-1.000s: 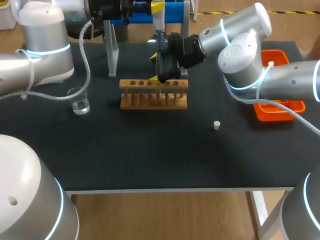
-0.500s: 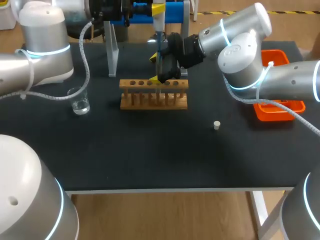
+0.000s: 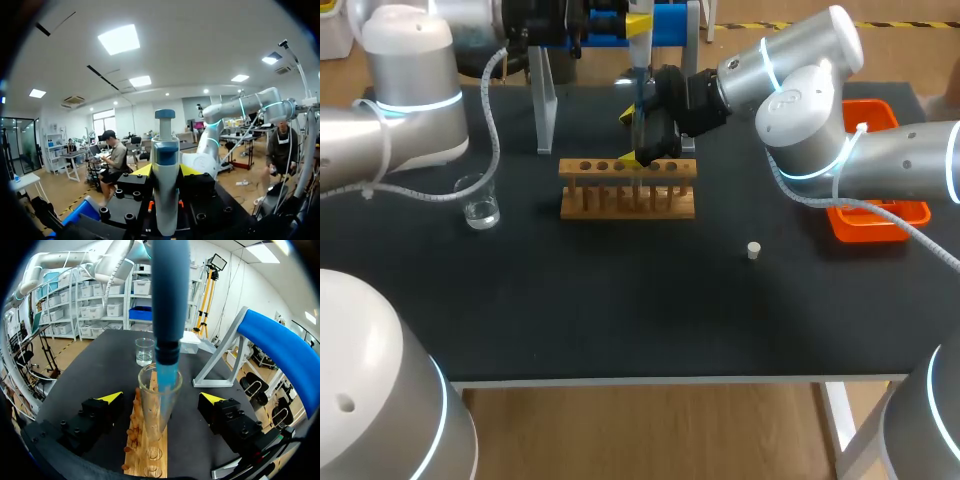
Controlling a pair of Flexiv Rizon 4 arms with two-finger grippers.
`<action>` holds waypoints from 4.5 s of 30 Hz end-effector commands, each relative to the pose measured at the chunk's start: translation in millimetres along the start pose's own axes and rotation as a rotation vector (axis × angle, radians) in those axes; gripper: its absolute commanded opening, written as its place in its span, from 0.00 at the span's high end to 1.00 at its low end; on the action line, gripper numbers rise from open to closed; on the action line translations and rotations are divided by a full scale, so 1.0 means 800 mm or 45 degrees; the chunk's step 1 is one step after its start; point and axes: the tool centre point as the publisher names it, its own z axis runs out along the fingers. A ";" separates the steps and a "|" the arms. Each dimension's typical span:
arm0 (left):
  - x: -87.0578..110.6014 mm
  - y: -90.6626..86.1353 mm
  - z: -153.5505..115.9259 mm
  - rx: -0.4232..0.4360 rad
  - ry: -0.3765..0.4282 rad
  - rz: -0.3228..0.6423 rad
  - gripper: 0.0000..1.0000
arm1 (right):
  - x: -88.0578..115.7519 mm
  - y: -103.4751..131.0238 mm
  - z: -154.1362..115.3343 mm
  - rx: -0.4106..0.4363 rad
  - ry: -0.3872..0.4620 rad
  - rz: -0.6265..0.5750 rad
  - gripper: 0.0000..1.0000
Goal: Invert the test tube, pick up the pipette, mount the tip to pipette, aspirate from beaker and dispense into the tube, eject the tip, return the pipette, and cap with the stopper.
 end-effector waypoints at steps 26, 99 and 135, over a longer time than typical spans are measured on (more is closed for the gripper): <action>0.000 0.014 0.004 -0.001 0.039 -0.021 1.00 | -0.001 0.001 -0.001 0.004 0.005 0.001 0.00; 0.001 0.019 0.003 -0.009 0.037 -0.050 1.00 | 0.026 -0.026 -0.181 -0.237 -0.128 -0.007 0.00; 0.001 0.019 0.003 -0.009 0.037 -0.050 1.00 | 0.005 0.227 -0.332 -0.418 -0.192 -0.034 0.00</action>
